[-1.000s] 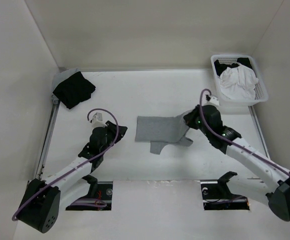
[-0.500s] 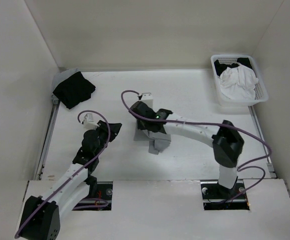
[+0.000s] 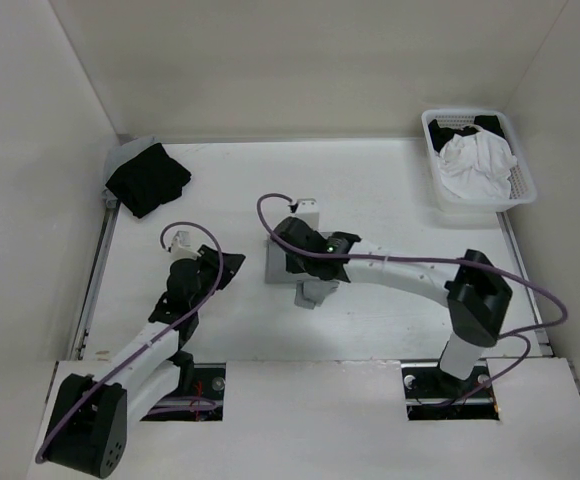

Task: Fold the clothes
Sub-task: Fold the tank top

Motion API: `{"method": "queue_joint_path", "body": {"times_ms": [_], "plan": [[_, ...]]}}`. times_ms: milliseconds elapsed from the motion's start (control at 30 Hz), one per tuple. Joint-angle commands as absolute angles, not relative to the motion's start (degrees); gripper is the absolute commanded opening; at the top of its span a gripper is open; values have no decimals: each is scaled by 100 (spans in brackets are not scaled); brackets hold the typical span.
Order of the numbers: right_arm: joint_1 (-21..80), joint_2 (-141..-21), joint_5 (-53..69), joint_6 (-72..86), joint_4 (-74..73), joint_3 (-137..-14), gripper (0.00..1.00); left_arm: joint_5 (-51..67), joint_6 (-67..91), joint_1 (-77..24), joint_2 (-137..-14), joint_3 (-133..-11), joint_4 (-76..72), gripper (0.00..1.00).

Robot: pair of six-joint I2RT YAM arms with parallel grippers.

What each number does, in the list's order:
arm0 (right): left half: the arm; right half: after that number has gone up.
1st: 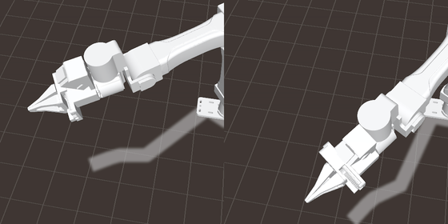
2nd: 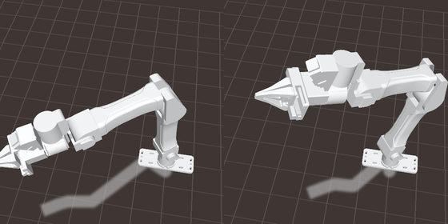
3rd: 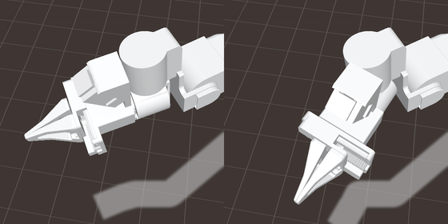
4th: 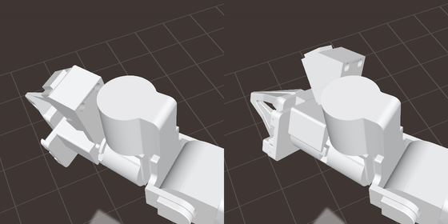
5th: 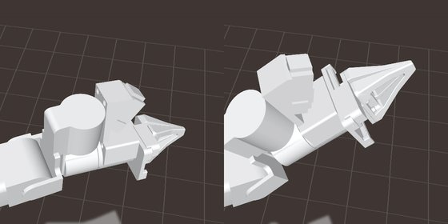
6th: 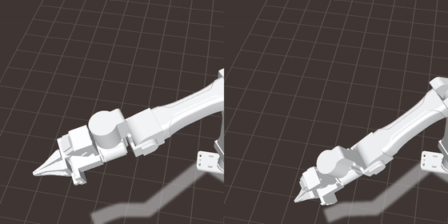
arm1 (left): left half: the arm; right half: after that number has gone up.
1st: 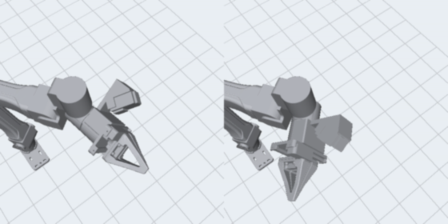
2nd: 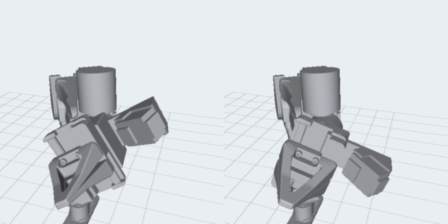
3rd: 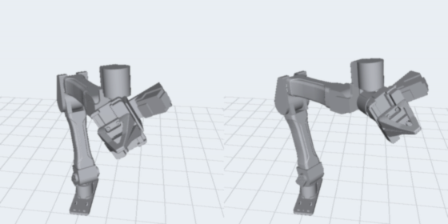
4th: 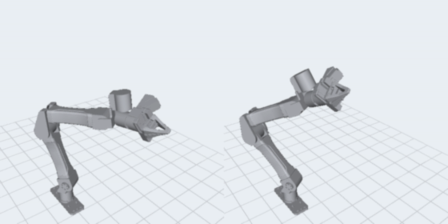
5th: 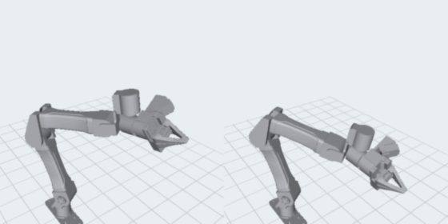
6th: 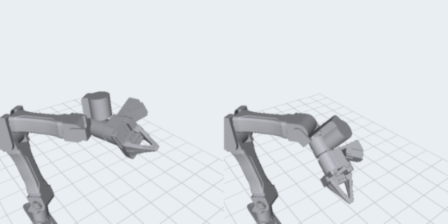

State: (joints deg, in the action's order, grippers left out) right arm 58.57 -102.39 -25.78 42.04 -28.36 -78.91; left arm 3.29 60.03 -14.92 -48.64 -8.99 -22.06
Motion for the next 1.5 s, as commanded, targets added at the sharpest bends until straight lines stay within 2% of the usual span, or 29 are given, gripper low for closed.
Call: {"method": "queue_joint_path", "body": {"times_ms": [0,100,267,333,433,600,800,967,1067,1133,1333,1467], "plan": [[5980,-9520,-2663,4333,-2399,-7227,14,422,5950,-1849,-5158,-1151,-2759,25],[6261,-8993,-2786,4560,-2286,-6358,14,317,5941,-2200,-5492,-1186,-2987,25],[6613,-8307,-2760,4895,-1304,-4881,38,229,5854,-2631,-5984,-1160,-3339,26],[6622,-8166,-2593,4913,-767,-4493,43,229,5784,-2763,-6160,-1169,-3419,26],[6622,-8069,-2514,4826,-37,-4079,49,229,5739,-2843,-6231,-1143,-3445,27],[6342,-8129,-2356,4737,500,-3727,53,176,5713,-2791,-6012,-967,-3375,27],[6104,-8323,-2136,4448,1317,-3498,49,123,5695,-2773,-5933,-949,-3278,27],[5902,-8464,-2022,4298,1371,-3603,46,114,5713,-2834,-5985,-1028,-3278,27],[5884,-8464,-1881,4350,1161,-3717,22,114,5730,-2834,-5915,-1046,-3217,27],[5902,-8280,-1636,4508,907,-3805,16,114,5730,-2817,-5810,-1063,-3094,27],[5770,-7568,-687,5176,800,-3701,12,114,5730,-2747,-5397,-1230,-2559,27],[5638,-7654,-458,5396,827,-3595,17,114,5748,-2746,-5186,-1257,-2382,27]]}}
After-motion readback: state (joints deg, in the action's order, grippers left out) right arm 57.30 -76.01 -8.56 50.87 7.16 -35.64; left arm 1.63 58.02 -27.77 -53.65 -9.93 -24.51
